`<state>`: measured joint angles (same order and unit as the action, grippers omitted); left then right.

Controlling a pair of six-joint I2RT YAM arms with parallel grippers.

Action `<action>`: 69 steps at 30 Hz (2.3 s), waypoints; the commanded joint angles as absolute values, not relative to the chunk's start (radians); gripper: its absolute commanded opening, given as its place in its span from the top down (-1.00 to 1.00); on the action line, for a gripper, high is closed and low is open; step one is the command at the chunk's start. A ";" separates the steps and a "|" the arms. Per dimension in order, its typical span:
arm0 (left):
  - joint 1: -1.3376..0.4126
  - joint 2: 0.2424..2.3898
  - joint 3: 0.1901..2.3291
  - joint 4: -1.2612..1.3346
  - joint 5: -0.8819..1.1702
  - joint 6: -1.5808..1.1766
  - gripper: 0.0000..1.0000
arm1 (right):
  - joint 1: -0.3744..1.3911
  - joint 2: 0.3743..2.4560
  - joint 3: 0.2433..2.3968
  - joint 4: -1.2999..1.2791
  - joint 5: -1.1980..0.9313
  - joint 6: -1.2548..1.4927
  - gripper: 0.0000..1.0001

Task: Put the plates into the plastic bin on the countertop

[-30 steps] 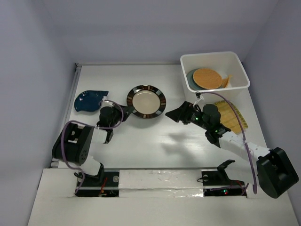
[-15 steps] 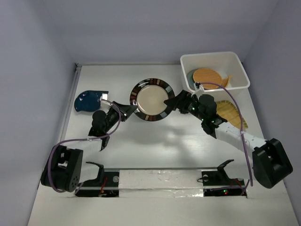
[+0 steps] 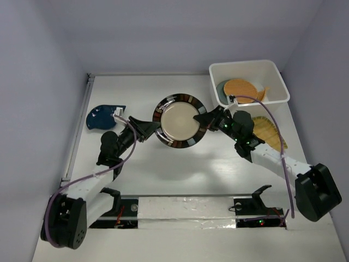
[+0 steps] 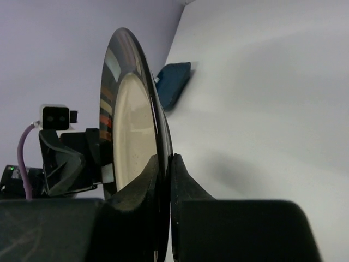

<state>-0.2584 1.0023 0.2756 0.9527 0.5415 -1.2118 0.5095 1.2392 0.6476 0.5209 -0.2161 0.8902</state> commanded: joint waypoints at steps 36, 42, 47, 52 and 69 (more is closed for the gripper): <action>0.008 1.008 0.543 0.129 -0.250 -0.808 0.14 | -0.219 1.655 1.296 0.124 -0.123 0.726 0.65; 0.113 1.103 0.552 0.130 -0.244 -0.859 0.11 | -0.219 1.674 1.293 0.101 -0.101 0.710 -0.32; 0.123 1.124 0.558 0.126 -0.307 -0.867 -0.30 | -0.219 1.632 1.258 0.115 -0.094 0.722 -0.69; 0.132 1.184 0.589 0.114 -0.350 -0.876 -0.35 | -0.219 1.534 1.236 0.101 -0.057 0.712 -1.00; 0.170 1.479 0.692 0.176 -0.324 -0.920 -0.14 | -0.219 1.164 1.005 0.233 -0.238 0.762 -0.47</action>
<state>0.1658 1.4605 0.6544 0.1440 -0.3187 -0.9009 -0.2214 1.2156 1.0550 0.1642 -0.1680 0.7444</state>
